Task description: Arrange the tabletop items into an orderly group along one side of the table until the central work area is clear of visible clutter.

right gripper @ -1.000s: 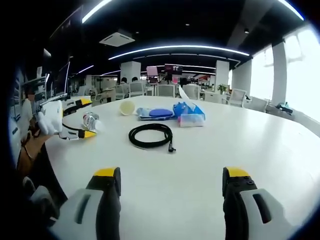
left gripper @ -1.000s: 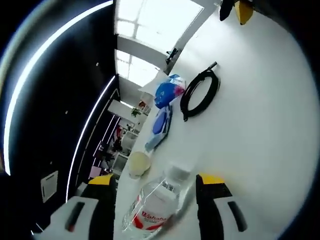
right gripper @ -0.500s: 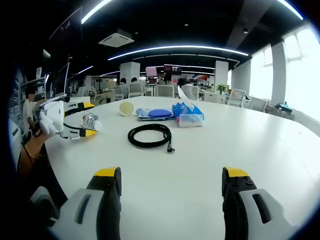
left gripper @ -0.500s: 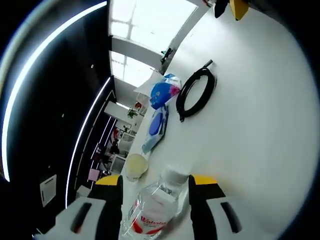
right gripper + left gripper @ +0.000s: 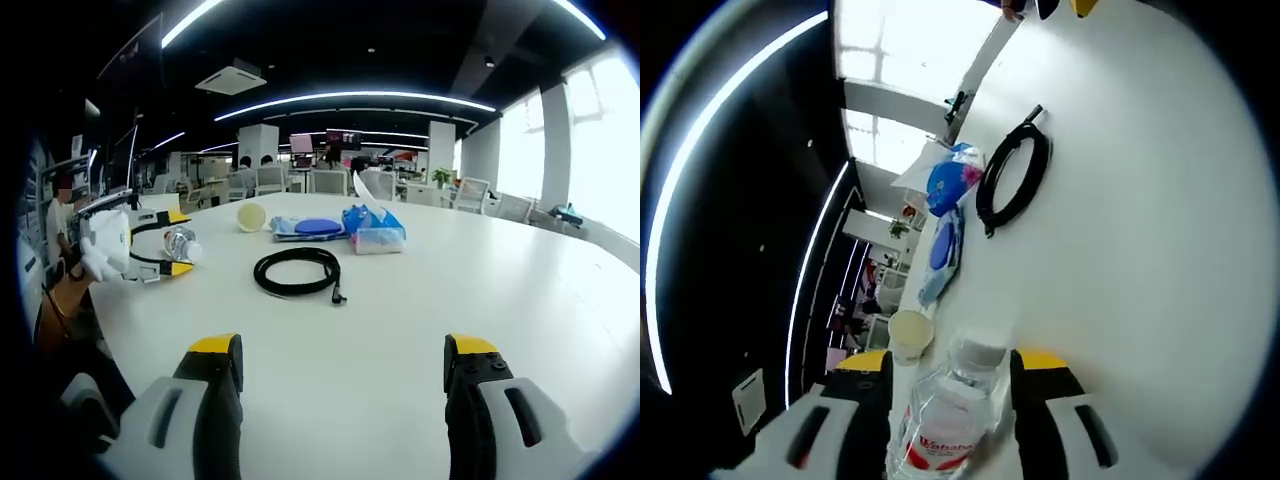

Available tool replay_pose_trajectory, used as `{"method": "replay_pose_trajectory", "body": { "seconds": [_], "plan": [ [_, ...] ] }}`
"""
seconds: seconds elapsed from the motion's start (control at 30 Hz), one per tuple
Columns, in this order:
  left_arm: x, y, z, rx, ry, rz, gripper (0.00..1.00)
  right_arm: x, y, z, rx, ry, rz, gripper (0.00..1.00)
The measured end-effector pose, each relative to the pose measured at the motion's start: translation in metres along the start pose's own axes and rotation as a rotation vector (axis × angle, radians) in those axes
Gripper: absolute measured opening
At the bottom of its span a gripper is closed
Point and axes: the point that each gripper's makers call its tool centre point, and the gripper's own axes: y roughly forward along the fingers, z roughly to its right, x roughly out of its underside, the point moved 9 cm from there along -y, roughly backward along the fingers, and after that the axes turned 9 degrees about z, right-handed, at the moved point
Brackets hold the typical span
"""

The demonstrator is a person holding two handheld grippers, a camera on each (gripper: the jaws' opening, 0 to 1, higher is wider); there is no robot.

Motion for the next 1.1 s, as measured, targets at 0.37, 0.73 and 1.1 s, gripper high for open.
{"method": "replay_pose_trajectory", "body": {
  "seconds": [0.37, 0.73, 1.1],
  "plan": [
    [-0.001, 0.007, 0.008, 0.046, 0.085, 0.000, 0.28, 0.000, 0.001, 0.001, 0.002, 0.000, -0.001, 0.80],
    [-0.003, 0.006, 0.008, 0.069, 0.111, 0.001, 0.24, -0.001, 0.002, 0.001, -0.008, -0.004, -0.004, 0.80],
    [-0.006, 0.008, 0.012, 0.063, 0.225, -0.009, 0.22, -0.001, 0.002, -0.002, -0.022, -0.005, -0.007, 0.79]
  ]
}}
